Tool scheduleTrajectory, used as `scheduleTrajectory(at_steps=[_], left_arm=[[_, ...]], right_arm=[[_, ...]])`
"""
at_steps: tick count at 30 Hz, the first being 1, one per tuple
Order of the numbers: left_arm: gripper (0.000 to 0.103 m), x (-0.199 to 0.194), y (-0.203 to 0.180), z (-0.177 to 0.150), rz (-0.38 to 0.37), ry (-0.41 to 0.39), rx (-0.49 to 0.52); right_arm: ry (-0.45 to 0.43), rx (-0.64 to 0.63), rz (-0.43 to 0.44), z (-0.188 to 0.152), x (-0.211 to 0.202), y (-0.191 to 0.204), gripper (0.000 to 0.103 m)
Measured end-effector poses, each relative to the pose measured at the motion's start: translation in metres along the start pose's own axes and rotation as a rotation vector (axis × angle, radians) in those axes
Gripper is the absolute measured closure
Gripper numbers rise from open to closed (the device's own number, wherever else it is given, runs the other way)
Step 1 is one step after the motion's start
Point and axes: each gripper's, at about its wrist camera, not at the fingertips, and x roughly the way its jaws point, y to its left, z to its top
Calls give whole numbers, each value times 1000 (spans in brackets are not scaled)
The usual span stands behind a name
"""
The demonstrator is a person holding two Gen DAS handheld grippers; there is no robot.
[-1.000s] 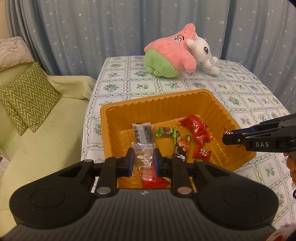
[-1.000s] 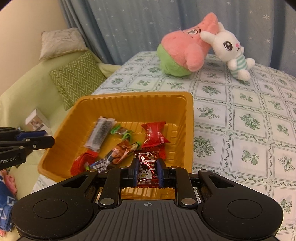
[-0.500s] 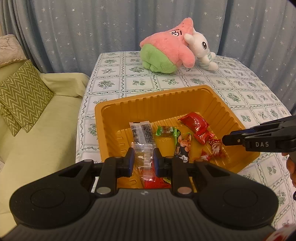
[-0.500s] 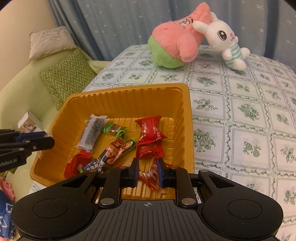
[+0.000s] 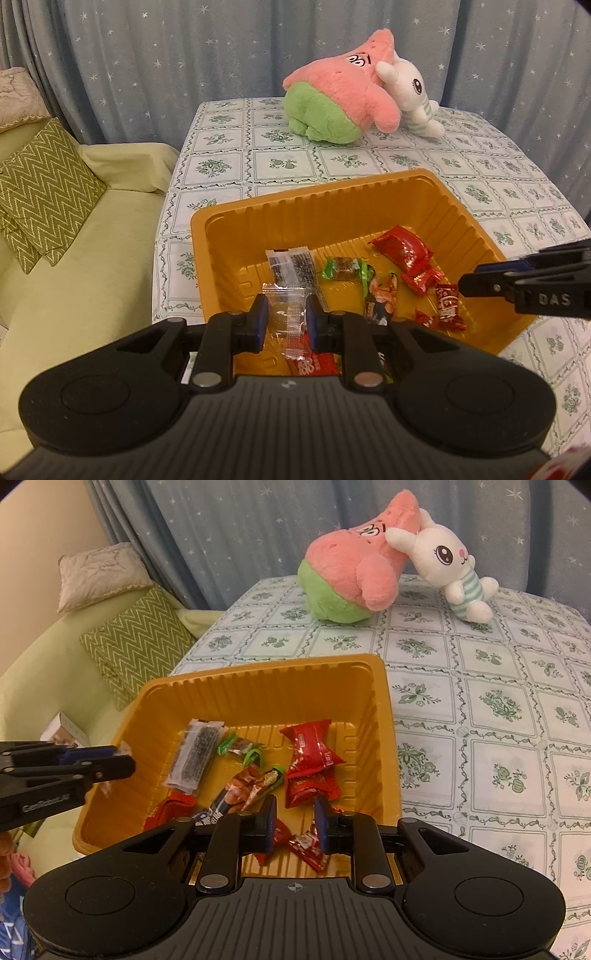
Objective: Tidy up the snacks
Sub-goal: 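Open both tools to drop the two candies into the tray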
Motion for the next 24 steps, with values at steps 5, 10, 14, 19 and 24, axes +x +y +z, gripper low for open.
scheduleTrajectory(at_steps=[5,10,14,19,24], left_arm=[[80,5,5,1,-8,-3,-3],[72,2,7,-2,-21,2,-10],[66,-8,6,-6,-30,-3,-17],[60,-28,0,-12,-34,-16,-20],[54,-54,-13,-16,-38,-37,-21]], right_arm=[[-57,-19,-30,-2,-8,7,33],[-62,-13,-31,-4,-13,10,30],[-64,-13,-37,-8,-19,14,25],[-82,-8,-52,-13,-32,18,19],[-105,13,-53,-19,-47,17,18]])
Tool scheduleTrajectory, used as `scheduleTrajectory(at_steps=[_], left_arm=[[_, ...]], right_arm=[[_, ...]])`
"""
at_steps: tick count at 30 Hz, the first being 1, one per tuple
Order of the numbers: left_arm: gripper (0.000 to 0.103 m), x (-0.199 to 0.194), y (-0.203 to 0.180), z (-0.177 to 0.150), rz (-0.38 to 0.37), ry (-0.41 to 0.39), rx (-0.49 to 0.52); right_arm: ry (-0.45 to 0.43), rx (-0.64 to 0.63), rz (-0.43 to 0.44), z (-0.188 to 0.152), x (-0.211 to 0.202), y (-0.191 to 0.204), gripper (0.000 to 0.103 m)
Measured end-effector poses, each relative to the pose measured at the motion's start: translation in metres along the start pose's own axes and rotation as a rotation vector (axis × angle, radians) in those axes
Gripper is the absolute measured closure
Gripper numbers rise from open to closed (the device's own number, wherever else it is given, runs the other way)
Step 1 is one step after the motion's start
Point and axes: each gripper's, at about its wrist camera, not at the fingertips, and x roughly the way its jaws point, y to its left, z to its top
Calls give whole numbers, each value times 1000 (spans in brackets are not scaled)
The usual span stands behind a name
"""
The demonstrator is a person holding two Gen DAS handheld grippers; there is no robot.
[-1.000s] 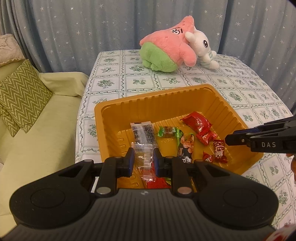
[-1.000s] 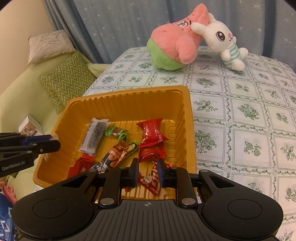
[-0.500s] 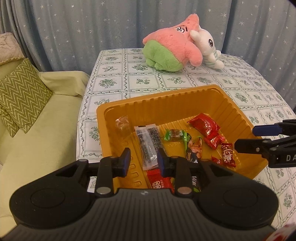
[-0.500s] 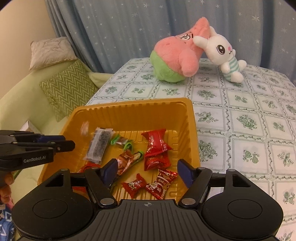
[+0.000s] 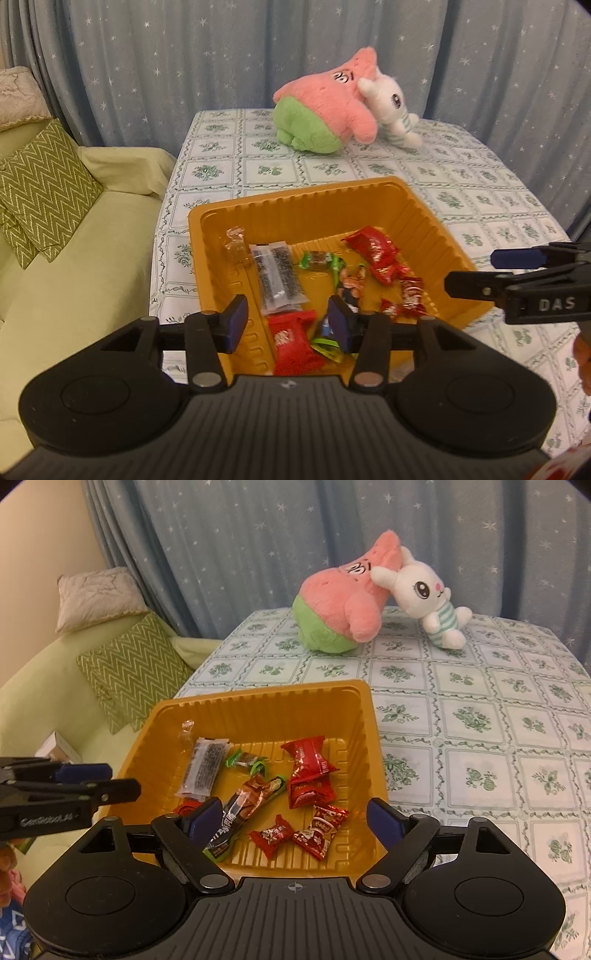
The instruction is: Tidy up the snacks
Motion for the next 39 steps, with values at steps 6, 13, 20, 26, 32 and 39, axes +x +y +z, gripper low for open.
scheduleTrajectory(at_steps=[6,13,20,26,32,39], left_arm=[[49,-32,-22,-10,8,-15,1],[48,-64,-50,-33,10,-6,-36],[46,-87,-88,-63,20,19,-51],[46,-107,-122,-86,30,22,-47],[46,-122,-154,-105,22,30,-37],[46,-132,-187,-122,-13,46,-9]], right_arm=[[-15,15,12,-11,-28,-6,17],[-17,10,26,-32,-67,-14,17],[-10,4,32,-59,-104,-26,17],[23,14,26,-90,-133,-39,17],[52,30,11,-119,-163,-53,17],[63,64,-14,-144,-194,-73,17]])
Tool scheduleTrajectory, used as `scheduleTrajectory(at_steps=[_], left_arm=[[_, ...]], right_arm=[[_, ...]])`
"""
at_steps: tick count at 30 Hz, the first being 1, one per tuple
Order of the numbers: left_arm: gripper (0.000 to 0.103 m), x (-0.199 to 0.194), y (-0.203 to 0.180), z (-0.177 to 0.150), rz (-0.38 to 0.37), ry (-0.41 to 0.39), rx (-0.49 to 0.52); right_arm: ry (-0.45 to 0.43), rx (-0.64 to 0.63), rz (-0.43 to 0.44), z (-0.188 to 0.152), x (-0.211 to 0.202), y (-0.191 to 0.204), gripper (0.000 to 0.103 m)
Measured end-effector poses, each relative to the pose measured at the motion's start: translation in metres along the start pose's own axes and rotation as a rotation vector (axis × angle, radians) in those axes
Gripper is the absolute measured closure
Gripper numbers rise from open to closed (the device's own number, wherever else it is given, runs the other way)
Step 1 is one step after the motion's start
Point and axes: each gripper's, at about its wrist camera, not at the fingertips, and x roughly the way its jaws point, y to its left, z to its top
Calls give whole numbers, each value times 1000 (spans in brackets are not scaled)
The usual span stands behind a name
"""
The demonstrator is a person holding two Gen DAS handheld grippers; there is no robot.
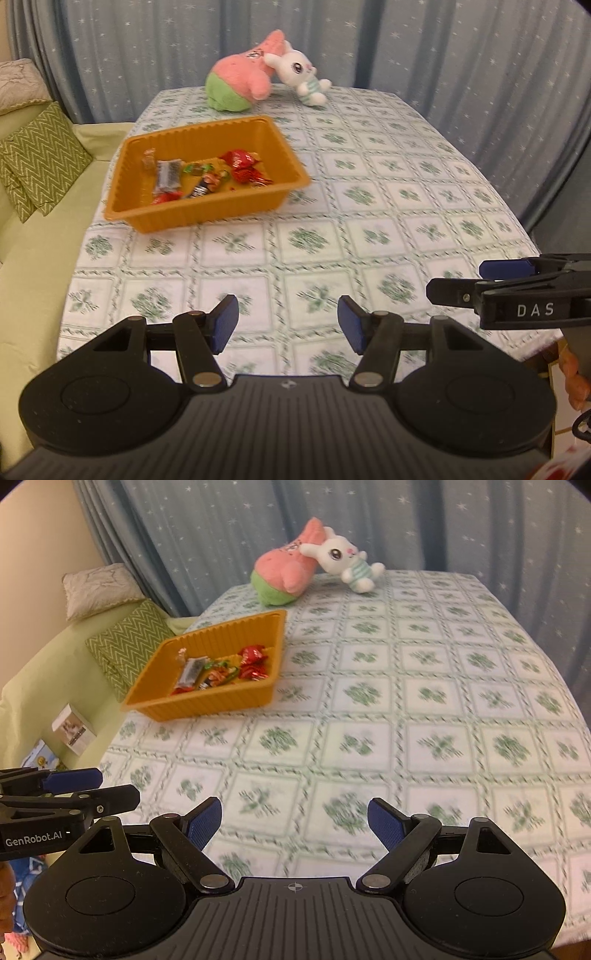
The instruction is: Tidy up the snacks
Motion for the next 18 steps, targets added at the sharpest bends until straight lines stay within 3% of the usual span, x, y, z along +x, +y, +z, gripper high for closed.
scheduleTrajectory(at_steps=[18], left_arm=[[46,-2,-61,-13,-86,14,101]], right_arm=[[-15,103,-65,-39,-43,-44,17]])
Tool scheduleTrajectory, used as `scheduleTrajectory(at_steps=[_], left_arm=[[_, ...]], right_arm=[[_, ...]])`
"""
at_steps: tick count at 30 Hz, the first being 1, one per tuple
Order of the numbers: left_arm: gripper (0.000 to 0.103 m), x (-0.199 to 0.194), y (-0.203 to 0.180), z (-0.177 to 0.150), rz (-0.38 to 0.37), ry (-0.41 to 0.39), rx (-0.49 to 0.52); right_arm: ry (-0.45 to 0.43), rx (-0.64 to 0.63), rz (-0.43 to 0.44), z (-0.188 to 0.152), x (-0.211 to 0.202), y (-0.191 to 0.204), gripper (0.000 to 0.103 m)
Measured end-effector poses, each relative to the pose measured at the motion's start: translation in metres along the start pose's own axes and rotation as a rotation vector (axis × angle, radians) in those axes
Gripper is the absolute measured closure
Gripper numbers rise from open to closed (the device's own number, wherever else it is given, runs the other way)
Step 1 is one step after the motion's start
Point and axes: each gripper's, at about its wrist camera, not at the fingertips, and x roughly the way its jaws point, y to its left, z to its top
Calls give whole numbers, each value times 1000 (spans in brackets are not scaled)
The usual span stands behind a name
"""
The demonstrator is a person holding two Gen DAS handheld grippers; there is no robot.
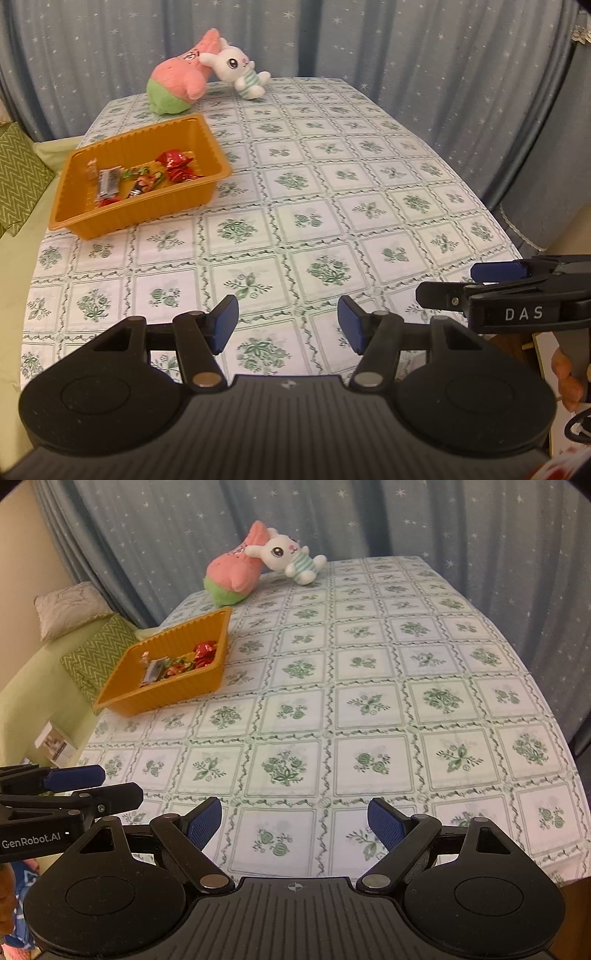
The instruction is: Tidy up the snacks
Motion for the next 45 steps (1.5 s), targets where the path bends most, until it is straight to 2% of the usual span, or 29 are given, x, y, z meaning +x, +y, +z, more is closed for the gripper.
scheduleTrajectory(at_steps=[11,45], left_arm=[[46,-5,-4,-2,-12,-12,11],[46,-17,8,-8,16,-31,-12]], right_arm=[[-15,7,-15,-6,-10,-1,17],[-21,-18,3,-8,-9,12,17]])
